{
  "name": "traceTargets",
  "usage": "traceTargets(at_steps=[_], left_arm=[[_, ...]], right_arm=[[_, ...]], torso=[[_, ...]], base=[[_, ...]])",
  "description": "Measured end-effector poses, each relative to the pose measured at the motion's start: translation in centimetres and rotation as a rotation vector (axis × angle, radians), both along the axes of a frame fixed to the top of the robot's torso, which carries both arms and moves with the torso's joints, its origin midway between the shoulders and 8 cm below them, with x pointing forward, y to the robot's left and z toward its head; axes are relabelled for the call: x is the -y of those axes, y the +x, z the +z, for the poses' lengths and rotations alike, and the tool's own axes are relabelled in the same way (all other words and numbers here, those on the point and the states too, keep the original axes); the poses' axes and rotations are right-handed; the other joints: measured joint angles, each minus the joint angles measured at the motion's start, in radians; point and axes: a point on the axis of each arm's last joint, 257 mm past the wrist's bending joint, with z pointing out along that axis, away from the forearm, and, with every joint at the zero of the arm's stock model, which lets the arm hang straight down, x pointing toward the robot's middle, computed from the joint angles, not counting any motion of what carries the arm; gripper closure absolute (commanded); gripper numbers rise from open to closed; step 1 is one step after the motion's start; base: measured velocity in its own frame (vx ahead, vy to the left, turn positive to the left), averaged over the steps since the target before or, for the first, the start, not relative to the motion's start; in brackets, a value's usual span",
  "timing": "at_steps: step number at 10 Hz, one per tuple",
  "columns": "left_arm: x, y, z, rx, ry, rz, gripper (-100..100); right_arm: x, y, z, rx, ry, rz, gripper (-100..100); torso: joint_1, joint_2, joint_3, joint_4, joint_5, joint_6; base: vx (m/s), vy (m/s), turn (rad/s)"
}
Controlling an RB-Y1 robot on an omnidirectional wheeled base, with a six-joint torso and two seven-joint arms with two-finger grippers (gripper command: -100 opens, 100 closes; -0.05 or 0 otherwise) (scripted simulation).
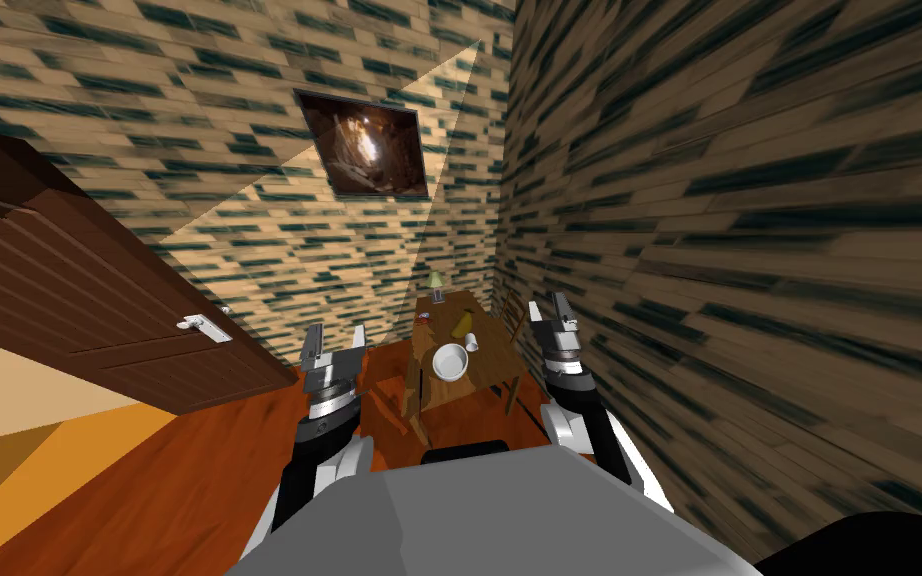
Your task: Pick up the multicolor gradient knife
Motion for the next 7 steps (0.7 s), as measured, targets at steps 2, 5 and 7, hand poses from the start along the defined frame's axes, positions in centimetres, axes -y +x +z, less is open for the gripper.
traceTargets(at_steps=[2,5,7], left_arm=[[0.4,0.3,-0.8,-0.031,0.042,-0.018,-100],[0.7,1.0,-3.5,-0.121,0.117,-0.047,-100],[0.9,1.6,-5.9,-0.205,0.163,-0.063,-100]], right_arm=[[0.0,0.0,0.0,0.0,0.0,0.0,0],[0.0,0.0,0.0,0.0,0.0,0.0,0],[0.0,0.0,0.0,0.0,0.0,0.0,0]], torso=[[0.001,0.001,0.001,0.0,0.0,0.0],[0.003,0.003,0.002,0.001,0.001,0.0],[0.003,0.003,0.002,0.001,0.001,0.0]], base=[[-0.023,0.017,-0.107],[-0.037,0.034,-0.181],[-0.045,0.034,-0.244]])
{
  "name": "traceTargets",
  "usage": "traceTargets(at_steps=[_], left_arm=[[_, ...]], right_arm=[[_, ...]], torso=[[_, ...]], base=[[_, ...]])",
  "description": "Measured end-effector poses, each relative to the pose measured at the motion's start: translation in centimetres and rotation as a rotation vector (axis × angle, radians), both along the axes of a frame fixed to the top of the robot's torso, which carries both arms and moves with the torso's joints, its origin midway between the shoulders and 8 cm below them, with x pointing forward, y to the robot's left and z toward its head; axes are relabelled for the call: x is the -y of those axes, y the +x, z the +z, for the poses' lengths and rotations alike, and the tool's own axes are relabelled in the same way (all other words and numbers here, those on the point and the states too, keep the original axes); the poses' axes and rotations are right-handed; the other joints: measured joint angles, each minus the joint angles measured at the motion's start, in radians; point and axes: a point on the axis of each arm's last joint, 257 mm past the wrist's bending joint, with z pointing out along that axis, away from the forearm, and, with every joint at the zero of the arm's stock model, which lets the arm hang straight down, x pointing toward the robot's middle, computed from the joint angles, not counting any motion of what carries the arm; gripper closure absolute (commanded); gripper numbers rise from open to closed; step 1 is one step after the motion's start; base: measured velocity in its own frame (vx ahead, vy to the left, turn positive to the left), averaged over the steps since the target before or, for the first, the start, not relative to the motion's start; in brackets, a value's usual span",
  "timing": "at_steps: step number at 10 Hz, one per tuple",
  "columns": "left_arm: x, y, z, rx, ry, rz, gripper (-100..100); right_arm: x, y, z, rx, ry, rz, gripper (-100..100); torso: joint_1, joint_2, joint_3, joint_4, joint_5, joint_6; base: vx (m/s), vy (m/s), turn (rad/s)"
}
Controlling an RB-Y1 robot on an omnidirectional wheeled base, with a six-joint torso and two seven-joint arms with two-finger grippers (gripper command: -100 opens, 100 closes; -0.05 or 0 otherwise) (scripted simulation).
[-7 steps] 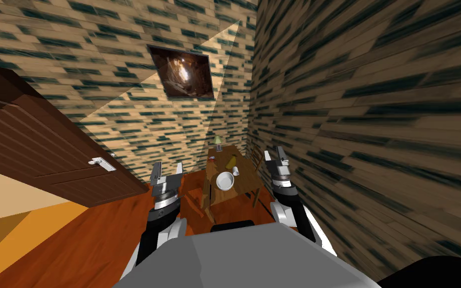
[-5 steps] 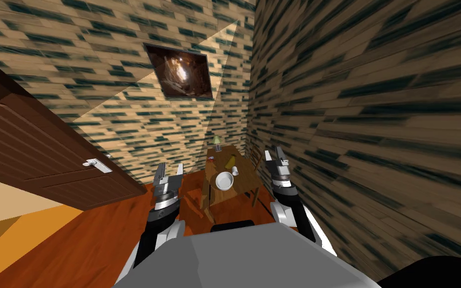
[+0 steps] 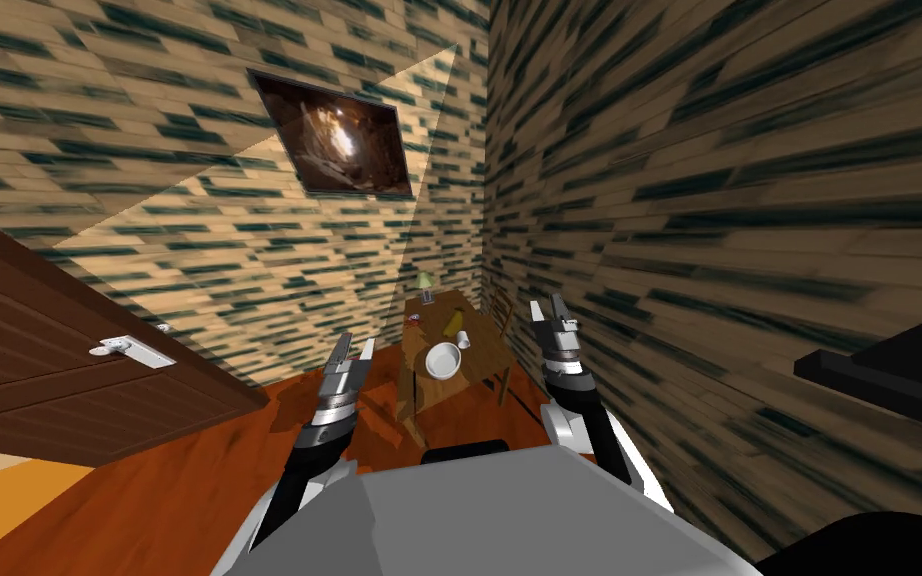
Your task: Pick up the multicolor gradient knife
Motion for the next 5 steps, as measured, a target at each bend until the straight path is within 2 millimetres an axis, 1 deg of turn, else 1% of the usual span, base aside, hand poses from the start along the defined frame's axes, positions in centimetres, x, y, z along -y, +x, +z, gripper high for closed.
traceTargets(at_steps=[2,3,4,5], left_arm=[[0.0,0.1,-3.4,-0.102,0.043,-0.01,-100],[-0.3,-0.1,-5.5,-0.16,0.062,-0.013,-100],[-0.8,-0.2,-7.3,-0.217,0.081,-0.017,-100],[-1.0,-0.2,-8.5,-0.25,0.086,-0.017,-100]], right_arm=[[0.0,0.0,0.0,0.0,0.0,0.0,0],[0.0,0.0,0.0,0.0,0.0,0.0,0],[0.0,0.0,0.0,0.0,0.0,0.0,0],[0.0,0.0,0.0,0.0,0.0,0.0,0]], torso=[[0.0,0.0,0.0,0.0,0.0,0.0],[0.001,0.001,0.0,0.0,0.0,0.0],[0.001,0.0,0.0,0.0,0.0,0.0],[0.0,-0.001,0.0,0.0,0.0,-0.001]], base=[[-0.051,0.042,-0.331],[-0.046,0.036,-0.345],[-0.029,0.023,-0.079],[-0.025,0.001,-0.244]])
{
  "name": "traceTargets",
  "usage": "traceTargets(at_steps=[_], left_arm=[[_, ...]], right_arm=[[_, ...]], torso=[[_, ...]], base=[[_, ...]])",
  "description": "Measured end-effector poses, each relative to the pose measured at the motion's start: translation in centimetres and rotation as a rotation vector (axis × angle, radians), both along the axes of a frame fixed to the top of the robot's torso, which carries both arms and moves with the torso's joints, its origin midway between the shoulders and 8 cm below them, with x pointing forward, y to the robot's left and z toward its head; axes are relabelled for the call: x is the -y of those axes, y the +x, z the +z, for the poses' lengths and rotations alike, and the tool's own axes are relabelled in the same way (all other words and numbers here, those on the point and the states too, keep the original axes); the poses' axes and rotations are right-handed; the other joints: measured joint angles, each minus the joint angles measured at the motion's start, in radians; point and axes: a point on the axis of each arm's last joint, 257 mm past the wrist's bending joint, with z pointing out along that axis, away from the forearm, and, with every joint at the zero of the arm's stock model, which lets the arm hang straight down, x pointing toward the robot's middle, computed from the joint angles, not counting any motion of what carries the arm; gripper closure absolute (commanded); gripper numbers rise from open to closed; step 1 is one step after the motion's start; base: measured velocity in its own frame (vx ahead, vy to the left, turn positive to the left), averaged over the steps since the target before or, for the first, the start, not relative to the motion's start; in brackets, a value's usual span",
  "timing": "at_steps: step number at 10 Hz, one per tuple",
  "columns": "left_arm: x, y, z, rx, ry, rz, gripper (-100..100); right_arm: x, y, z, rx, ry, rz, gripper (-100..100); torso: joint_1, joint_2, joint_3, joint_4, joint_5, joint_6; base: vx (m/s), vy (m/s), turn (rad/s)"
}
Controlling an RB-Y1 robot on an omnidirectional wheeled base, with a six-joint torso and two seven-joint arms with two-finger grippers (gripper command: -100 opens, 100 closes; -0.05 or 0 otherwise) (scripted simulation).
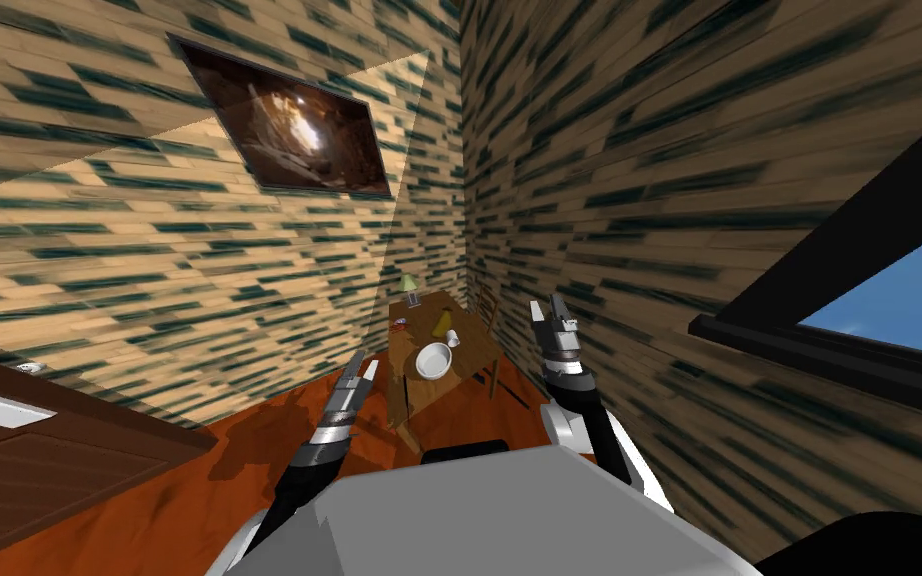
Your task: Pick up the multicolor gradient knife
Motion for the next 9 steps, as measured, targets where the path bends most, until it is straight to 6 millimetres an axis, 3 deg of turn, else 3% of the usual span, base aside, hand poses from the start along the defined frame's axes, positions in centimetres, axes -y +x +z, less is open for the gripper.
traceTargets(at_steps=[1,4,5,9], left_arm=[[-0.1,-0.3,-1.4,-0.042,0.011,-0.002,-100],[-1.5,-1.8,-8.3,-0.238,0.049,-0.003,-100],[-2.2,-2.6,-11.5,-0.316,0.056,0.001,-100],[-4.0,-6.3,-17.4,-0.511,0.066,0.014,-100]], right_arm=[[0.0,0.0,0.0,0.0,0.0,0.0,0],[0.0,0.0,0.0,0.0,0.0,0.0,0],[0.0,0.0,0.0,0.0,0.0,0.0,0],[0.0,0.0,0.0,0.0,0.0,0.0,0]], torso=[[-0.001,0.0,0.0,0.0,0.0,0.001],[0.0,0.001,0.0,0.0,0.0,0.001],[0.0,0.001,0.0,0.0,0.0,0.001],[0.0,-0.002,-0.001,0.0,0.0,0.0]], base=[[-0.041,0.01,-0.39],[-0.048,0.019,-0.381],[-0.025,0.009,-0.266],[-0.014,0.003,-0.334]])
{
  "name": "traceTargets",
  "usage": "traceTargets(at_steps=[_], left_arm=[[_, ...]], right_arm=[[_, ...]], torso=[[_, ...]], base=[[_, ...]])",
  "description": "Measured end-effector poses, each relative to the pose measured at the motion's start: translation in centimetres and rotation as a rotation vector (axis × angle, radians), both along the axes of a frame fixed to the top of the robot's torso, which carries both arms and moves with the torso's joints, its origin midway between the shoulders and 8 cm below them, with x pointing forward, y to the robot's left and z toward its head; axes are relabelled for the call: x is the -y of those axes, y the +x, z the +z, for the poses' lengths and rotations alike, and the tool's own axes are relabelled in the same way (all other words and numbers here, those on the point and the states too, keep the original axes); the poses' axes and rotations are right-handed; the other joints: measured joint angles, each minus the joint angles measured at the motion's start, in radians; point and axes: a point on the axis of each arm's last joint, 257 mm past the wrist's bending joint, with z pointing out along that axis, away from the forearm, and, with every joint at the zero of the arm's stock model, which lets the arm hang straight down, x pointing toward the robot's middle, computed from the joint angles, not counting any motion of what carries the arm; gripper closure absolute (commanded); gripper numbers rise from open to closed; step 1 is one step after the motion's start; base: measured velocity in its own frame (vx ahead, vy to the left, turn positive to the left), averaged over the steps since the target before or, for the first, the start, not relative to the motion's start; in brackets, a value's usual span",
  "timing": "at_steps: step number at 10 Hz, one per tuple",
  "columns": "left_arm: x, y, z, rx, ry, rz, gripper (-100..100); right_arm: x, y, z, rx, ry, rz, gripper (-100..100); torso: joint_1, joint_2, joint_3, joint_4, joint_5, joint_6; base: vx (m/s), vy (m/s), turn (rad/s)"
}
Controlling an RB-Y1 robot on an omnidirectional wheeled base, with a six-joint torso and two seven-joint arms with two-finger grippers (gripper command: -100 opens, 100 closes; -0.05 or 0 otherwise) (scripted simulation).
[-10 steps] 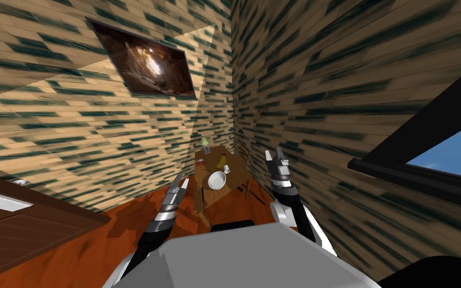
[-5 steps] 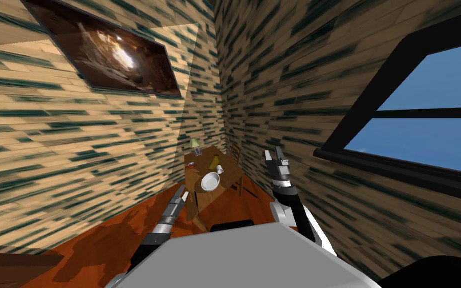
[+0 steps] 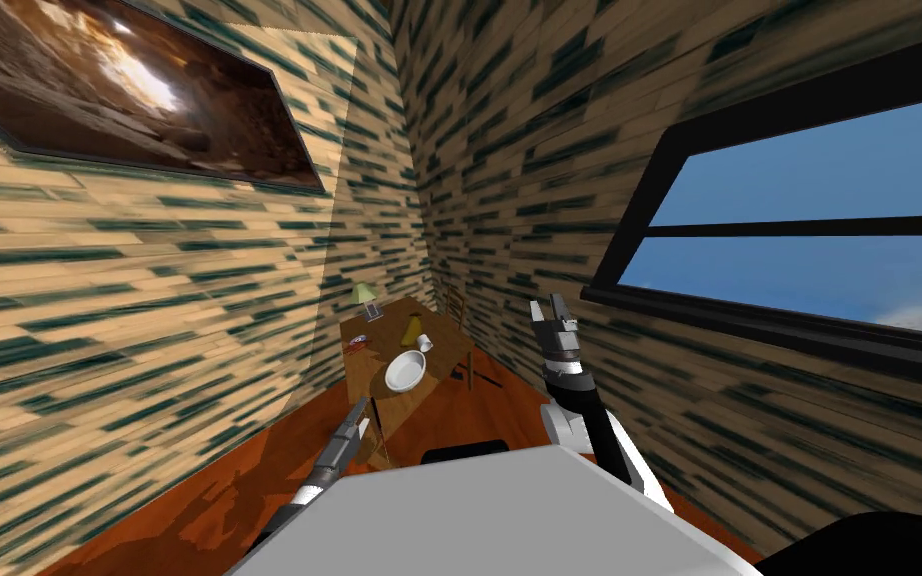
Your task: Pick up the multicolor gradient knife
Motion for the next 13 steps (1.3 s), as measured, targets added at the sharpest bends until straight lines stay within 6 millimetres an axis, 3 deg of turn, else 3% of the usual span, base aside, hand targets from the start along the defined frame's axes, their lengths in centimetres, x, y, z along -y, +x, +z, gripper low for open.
traceTargets(at_steps=[2,4,6,8,9,10,12,13], left_arm=[[-1.4,-2.9,-4.4,-0.122,0.004,0.014,-100],[-1.5,-5.1,-6.6,-0.21,0.001,0.026,-100],[-3.2,-9.4,-11.0,-0.36,-0.004,0.056,-100],[-4.0,-12.2,-13.2,-0.452,-0.01,0.078,-100],[-5.1,-14.8,-14.6,-0.523,-0.012,0.096,-100],[-5.0,-17.4,-16.2,-0.595,-0.023,0.117,-100],[-6.0,-20.8,-17.8,-0.683,-0.028,0.144,-100],[-6.5,-23.4,-18.4,-0.748,-0.035,0.164,-100]], right_arm=[[0.0,0.0,0.0,0.0,0.0,0.0,0],[0.0,0.0,0.0,0.0,0.0,0.0,0],[0.0,0.0,0.0,0.0,0.0,0.0,0],[0.0,0.0,0.0,0.0,0.0,0.0,0],[0.0,0.0,0.0,0.0,0.0,0.0,0],[0.0,0.0,0.0,0.0,0.0,0.0,0],[0.0,0.0,0.0,0.0,0.0,0.0,0],[0.0,0.0,0.0,0.0,0.0,0.0,0]], torso=[[0.0,-0.001,0.0,0.0,0.0,0.001],[0.0,-0.001,-0.001,0.0,0.0,0.0],[0.001,-0.002,-0.001,0.0,0.0,0.0],[0.0,-0.002,-0.001,0.0,0.0,0.0],[0.001,-0.003,-0.002,-0.001,0.0,0.0],[0.001,-0.004,-0.002,-0.001,0.0,0.0],[0.001,-0.004,-0.002,-0.001,0.0,0.0],[0.001,-0.004,-0.003,-0.001,0.0,0.0]], base=[[-0.007,0.005,-0.345],[0.005,0.001,-0.431],[0.012,0.008,-0.376],[0.02,0.005,-0.448],[0.041,0.024,-0.412],[0.028,0.018,-0.275],[0.04,0.014,-0.424],[0.033,0.021,-0.314]])
